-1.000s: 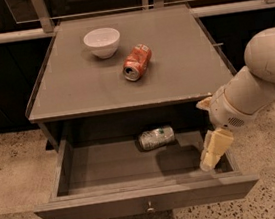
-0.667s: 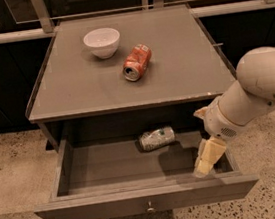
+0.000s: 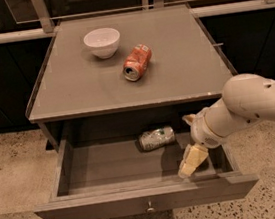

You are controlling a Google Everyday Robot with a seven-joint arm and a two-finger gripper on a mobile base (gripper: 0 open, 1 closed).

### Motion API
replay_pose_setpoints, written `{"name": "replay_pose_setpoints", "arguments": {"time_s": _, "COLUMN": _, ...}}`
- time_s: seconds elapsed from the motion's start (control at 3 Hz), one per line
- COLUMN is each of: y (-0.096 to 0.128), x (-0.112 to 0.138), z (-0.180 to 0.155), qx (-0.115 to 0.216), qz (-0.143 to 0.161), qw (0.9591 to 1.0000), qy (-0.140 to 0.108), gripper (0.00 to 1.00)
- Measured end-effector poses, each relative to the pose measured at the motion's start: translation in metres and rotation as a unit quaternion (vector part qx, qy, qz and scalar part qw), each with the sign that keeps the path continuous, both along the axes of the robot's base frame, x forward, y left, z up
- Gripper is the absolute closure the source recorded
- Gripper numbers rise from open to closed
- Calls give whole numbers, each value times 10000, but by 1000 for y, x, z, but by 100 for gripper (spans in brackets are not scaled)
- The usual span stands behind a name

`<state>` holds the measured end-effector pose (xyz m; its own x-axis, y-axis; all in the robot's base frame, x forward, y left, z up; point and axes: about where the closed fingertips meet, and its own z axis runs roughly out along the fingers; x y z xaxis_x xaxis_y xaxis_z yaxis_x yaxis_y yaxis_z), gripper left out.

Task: Pick 7up can from top drawer and place on counter

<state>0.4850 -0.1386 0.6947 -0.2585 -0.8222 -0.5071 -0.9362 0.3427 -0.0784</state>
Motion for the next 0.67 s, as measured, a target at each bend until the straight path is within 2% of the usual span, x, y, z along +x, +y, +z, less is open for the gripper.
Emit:
{"name": "replay_pose_setpoints", "arguments": {"time_s": 0.33, "y": 1, "x": 4, "z": 0, "qx": 17, "qz": -30, "qw": 10000, "qy": -63, "gripper": 0}}
{"name": "replay_pose_setpoints", "arguments": {"time_s": 0.67, "y": -2, "x": 1, "z": -3, "qx": 3, "qz": -61, "qw": 10000, "qy": -13, "gripper": 0}}
